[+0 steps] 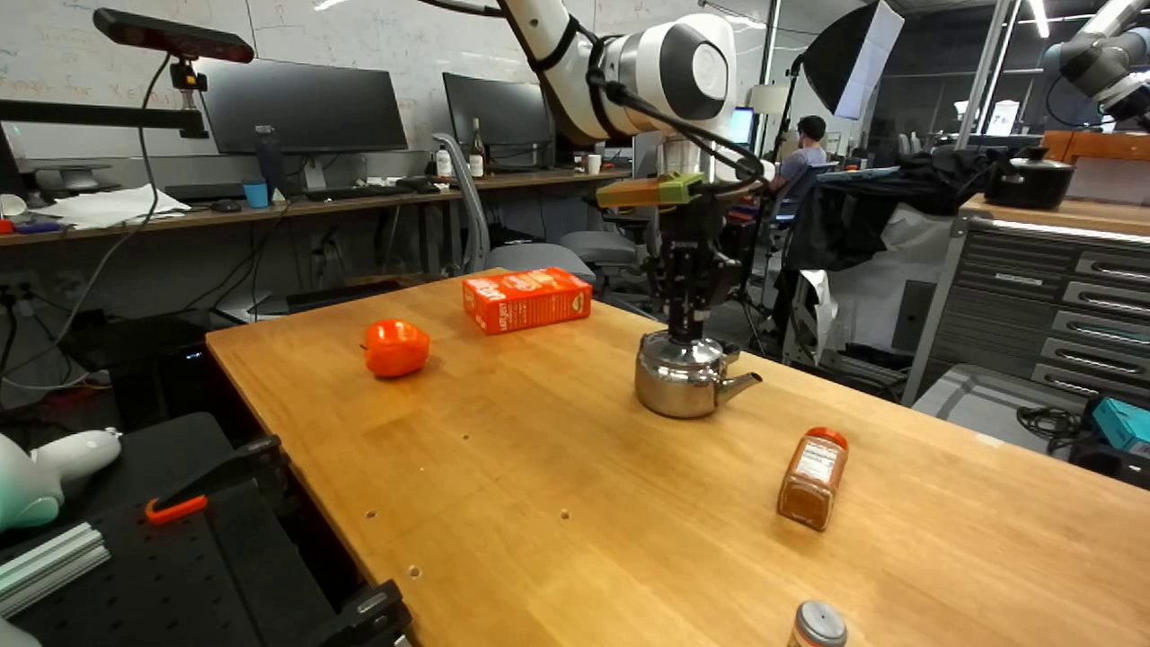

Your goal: Take the lid and put it on the teapot

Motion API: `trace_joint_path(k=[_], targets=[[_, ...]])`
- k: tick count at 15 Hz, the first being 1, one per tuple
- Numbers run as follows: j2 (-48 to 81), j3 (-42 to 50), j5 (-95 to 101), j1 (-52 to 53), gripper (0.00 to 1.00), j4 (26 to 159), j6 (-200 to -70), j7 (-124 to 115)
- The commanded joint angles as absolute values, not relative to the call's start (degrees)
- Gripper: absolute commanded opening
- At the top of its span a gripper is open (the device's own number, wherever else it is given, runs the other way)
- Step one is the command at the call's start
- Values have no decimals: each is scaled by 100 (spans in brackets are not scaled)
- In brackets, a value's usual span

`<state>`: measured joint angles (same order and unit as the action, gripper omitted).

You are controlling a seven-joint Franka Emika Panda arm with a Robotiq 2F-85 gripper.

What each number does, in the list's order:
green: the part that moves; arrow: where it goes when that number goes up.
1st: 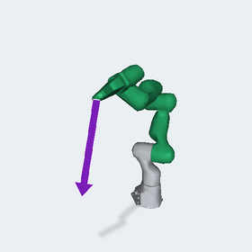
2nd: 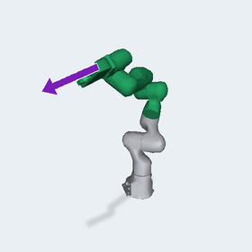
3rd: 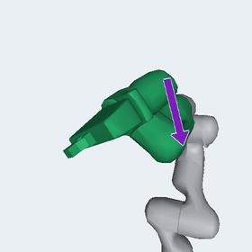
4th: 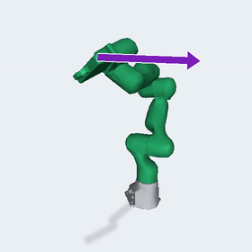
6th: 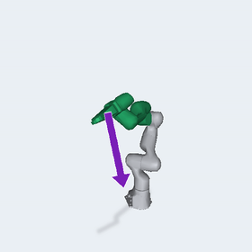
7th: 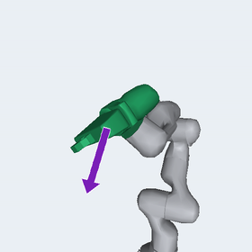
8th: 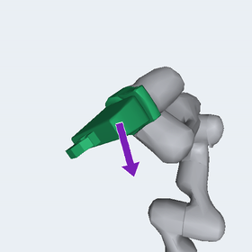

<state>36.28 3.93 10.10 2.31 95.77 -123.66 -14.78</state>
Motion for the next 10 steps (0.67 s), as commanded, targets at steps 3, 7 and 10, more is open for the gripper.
trace_joint_path(k=[3,7,10], targets=[[3729,402,891,263,55,9478,-12270,-1428],[3501,403,925,277,85,9709,-12405,-1418],[3175,374,933,271,100,10090,-12639,-1365]])
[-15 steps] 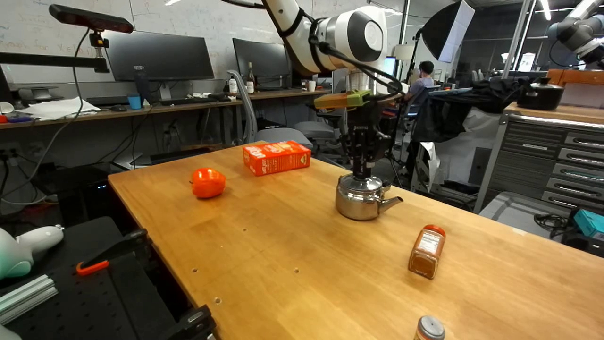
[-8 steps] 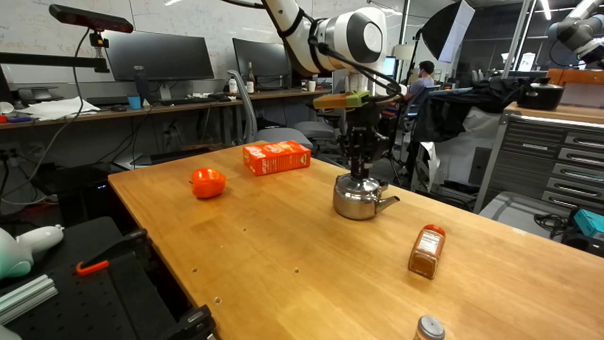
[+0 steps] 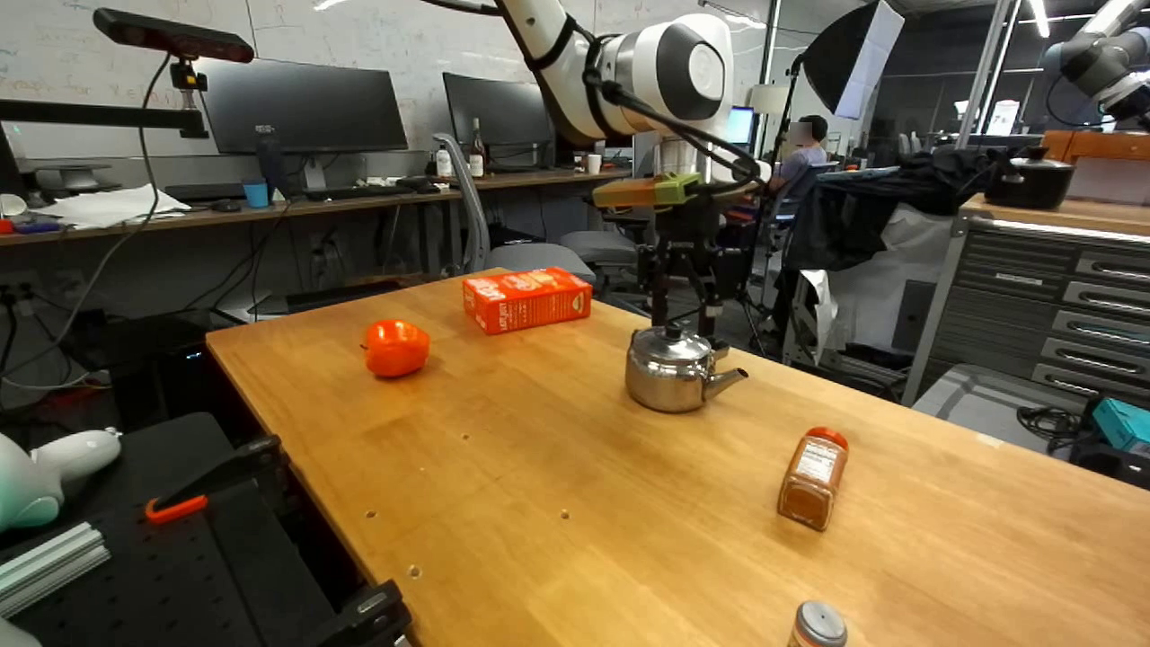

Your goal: Take the lid and put it on the teapot

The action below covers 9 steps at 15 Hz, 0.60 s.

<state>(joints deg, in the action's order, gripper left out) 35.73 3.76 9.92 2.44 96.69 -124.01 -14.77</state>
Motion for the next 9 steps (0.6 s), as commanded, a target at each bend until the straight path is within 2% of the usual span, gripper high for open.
trace_joint_path(k=[1,9], targets=[[3071,364,936,266,100,10216,-12740,-1343],[1904,329,1022,254,100,11809,-13973,-1068]])
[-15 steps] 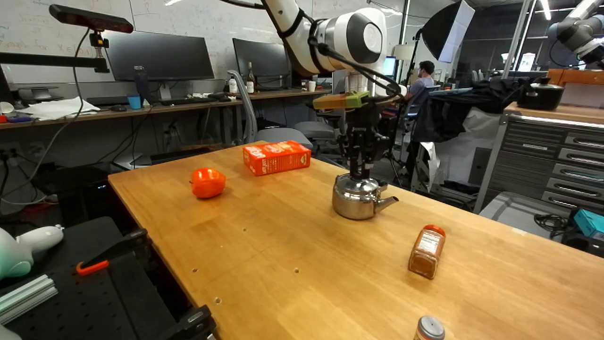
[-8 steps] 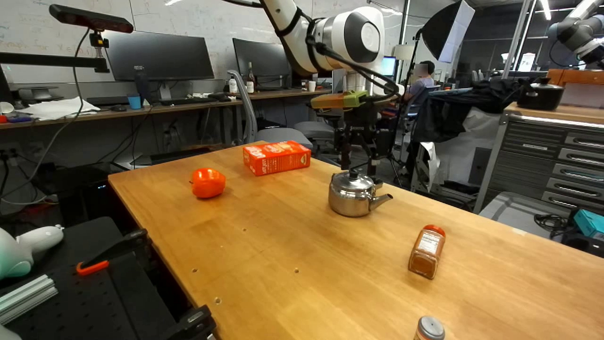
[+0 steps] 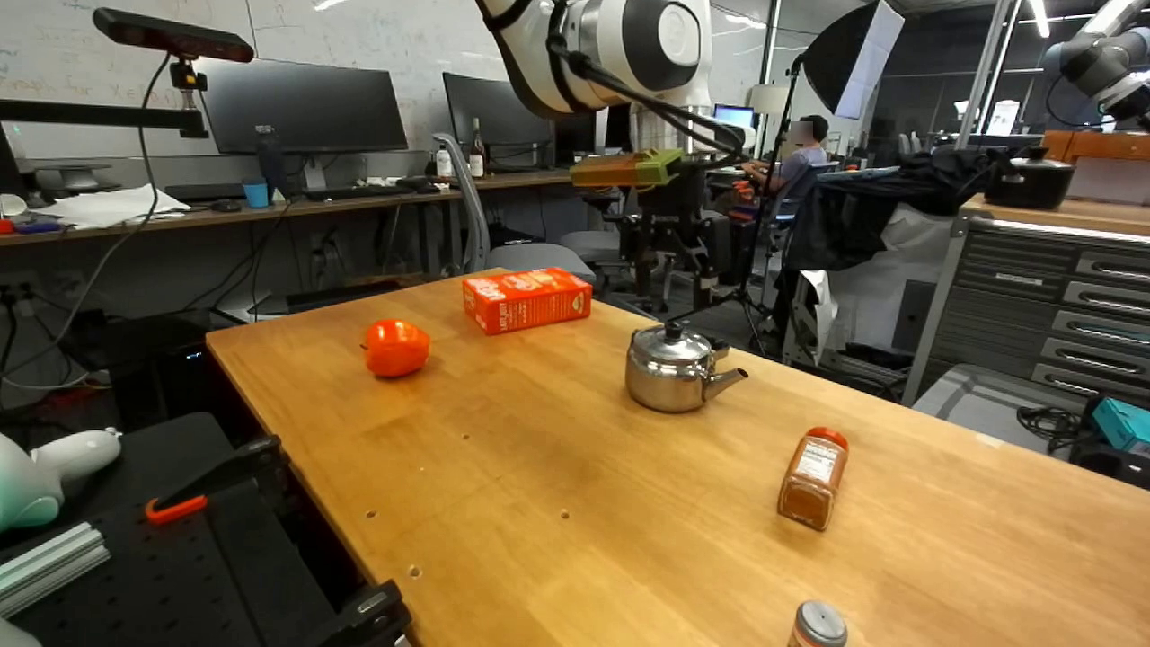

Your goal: Take the lid and put it on the teapot

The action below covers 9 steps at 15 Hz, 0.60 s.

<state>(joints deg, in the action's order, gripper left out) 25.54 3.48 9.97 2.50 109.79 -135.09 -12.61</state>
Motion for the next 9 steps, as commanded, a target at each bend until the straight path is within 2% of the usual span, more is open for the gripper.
trace_joint_path(k=[1,5,9], targets=[[1769,321,1015,249,100,12000,-14067,-1018],[1289,229,906,222,100,12581,-14031,-781],[817,188,1035,326,100,12832,-13466,-1063]])
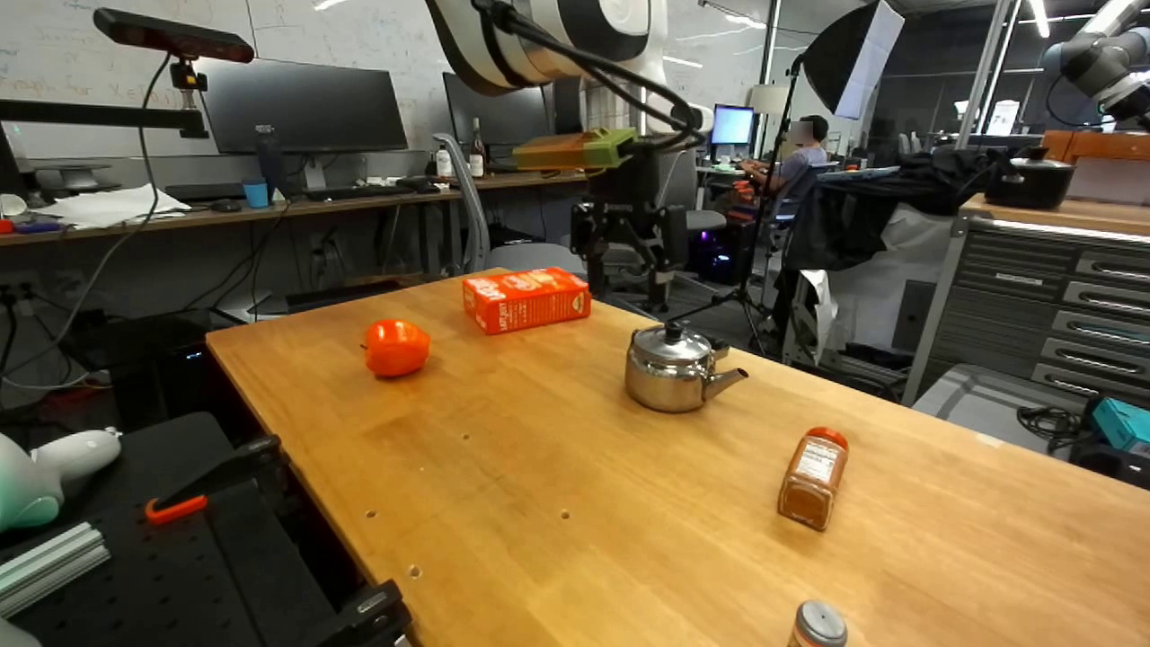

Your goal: Take the lid and put it on the teapot

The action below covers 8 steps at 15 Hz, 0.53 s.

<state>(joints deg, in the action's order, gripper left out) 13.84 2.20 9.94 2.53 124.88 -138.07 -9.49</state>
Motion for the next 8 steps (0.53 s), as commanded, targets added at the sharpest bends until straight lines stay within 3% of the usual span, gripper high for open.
trace_joint_path(k=[1,8], targets=[[678,159,1019,325,100,12897,-13357,-1073],[-184,-37,1061,308,100,13339,-12771,-1293]])
